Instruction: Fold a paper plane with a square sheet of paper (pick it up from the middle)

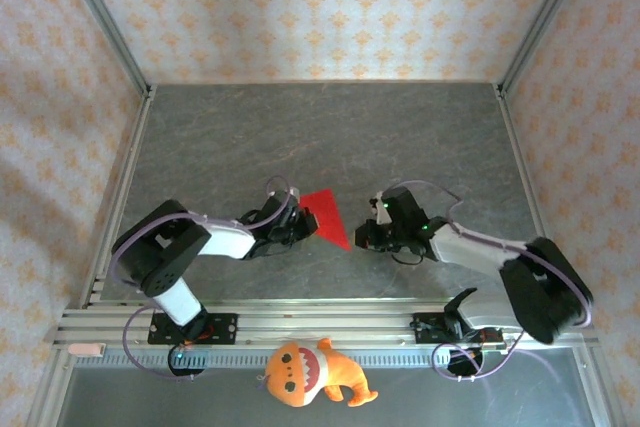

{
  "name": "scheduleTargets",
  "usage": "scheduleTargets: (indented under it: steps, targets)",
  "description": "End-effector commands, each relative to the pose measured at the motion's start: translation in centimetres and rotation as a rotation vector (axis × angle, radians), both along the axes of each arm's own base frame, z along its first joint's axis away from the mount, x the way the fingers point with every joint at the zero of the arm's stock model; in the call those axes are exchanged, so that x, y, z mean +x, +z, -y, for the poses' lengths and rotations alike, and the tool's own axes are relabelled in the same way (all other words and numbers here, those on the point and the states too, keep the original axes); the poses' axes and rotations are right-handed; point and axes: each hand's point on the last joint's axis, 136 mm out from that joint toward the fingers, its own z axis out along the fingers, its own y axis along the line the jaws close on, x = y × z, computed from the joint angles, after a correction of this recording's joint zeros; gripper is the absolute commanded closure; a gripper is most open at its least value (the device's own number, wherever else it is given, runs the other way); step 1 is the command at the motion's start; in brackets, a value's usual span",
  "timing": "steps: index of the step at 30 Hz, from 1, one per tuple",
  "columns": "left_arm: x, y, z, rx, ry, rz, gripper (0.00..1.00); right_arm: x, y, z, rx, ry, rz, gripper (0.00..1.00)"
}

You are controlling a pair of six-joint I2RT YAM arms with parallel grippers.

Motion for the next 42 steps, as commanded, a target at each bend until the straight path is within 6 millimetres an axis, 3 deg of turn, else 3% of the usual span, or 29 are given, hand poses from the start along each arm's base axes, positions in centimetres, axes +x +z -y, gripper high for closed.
scheduleTargets:
  steps: [1,3,8,12,18,23,31,42]
  targets:
    - [0.3,1.6,-1.1,0.000,0.088,0.032,0.93,3.5,2.8,0.9,0.023,-0.145,0.184,0.76]
    - [0.6,2.8,-1.6,0.008,0.098,0.068,0.88,4.2,3.8,0.3,0.072,-0.166,0.205,0.64]
    - [0.7,3.7,-2.7,0.009,0.089,0.085,0.63,5.0,3.3,-1.9,0.088,-0.099,0.139,0.59]
    - [0.4,3.5,-3.5,-0.063,0.085,0.067,0.50,5.3,2.4,-2.9,0.099,-0.057,0.114,0.57]
    - [0.6,3.4,-3.6,-0.109,0.070,0.052,0.47,5.6,0.6,-3.7,0.045,0.015,0.088,0.57]
    - [0.8,3.4,-3.4,-0.127,0.073,0.045,0.47,5.2,-0.9,-4.9,0.045,0.097,0.021,0.70]
    - [0.7,3.2,-3.3,-0.134,0.061,0.029,0.46,4.4,-0.8,-5.1,0.056,0.151,0.020,0.92]
    - [1.3,4.6,-2.9,-0.180,0.046,0.047,0.35,4.1,1.2,-5.3,0.131,0.162,0.071,0.96]
